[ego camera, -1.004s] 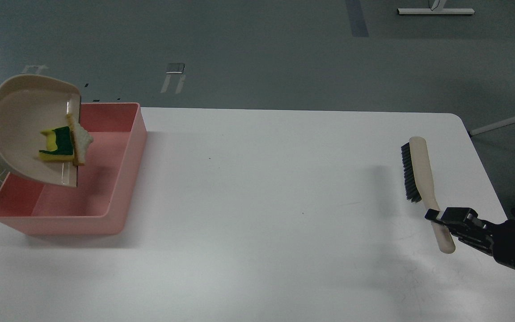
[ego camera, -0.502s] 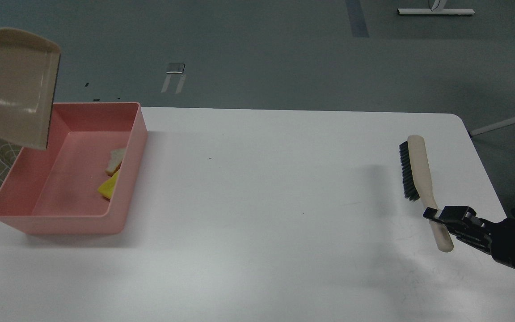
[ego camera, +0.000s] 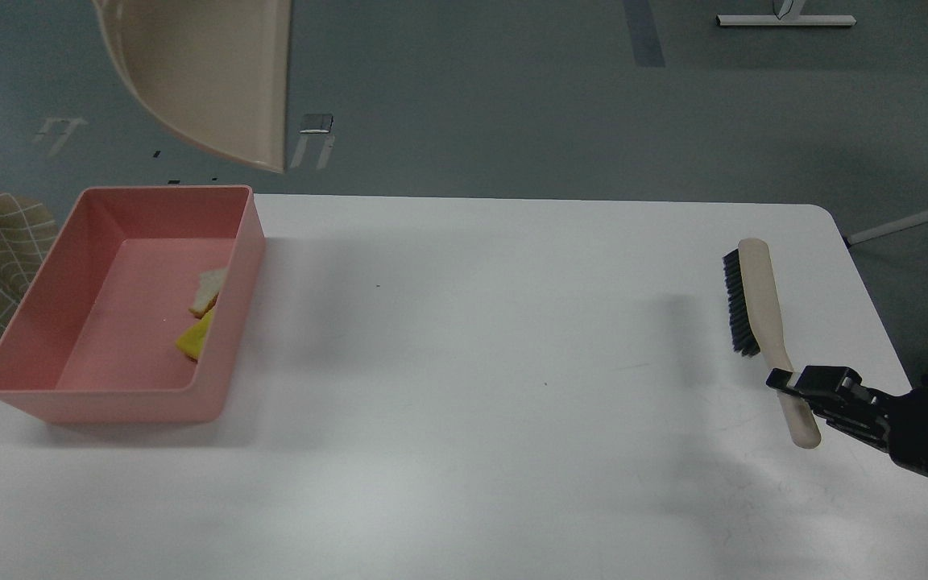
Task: Sweep and dump garbage into bin
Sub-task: 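Lower the dustpan back onto the table with the left gripper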
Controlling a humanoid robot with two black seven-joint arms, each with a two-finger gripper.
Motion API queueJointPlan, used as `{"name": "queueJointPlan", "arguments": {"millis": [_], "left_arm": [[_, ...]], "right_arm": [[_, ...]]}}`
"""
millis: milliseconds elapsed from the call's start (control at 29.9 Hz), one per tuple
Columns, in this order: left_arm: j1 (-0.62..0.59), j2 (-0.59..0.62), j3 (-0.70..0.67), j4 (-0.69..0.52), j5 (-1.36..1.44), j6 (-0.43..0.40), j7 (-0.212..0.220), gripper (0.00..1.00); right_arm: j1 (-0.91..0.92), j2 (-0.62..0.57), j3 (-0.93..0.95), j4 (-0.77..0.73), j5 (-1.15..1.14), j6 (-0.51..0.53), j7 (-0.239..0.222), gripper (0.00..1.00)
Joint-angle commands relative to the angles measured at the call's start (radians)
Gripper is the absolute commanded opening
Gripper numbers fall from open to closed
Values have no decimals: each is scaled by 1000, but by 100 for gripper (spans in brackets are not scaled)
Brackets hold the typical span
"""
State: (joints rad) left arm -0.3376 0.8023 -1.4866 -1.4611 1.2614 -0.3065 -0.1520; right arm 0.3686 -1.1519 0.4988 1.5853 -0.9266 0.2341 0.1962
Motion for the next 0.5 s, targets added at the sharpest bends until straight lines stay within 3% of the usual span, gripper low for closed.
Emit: {"name": "queueJointPlan", "arguments": {"millis": [0,134,201,468], "left_arm": [[-29,-130,113,7,-36,-19,55,0],[-46,-264,219,10,-30,0,112,0],[-44,-363,285,19,-19,47,134,0],[-55,-502,477,175,-19,231,131,0]], "right_arm": [[3,-2,0,2,0,-1,0,0],[3,-2,0,4,2,1,-1,0],[4,-3,0,10,2,-1,-1,0],[3,-9,-2,9,2,-1,0,0]]}}
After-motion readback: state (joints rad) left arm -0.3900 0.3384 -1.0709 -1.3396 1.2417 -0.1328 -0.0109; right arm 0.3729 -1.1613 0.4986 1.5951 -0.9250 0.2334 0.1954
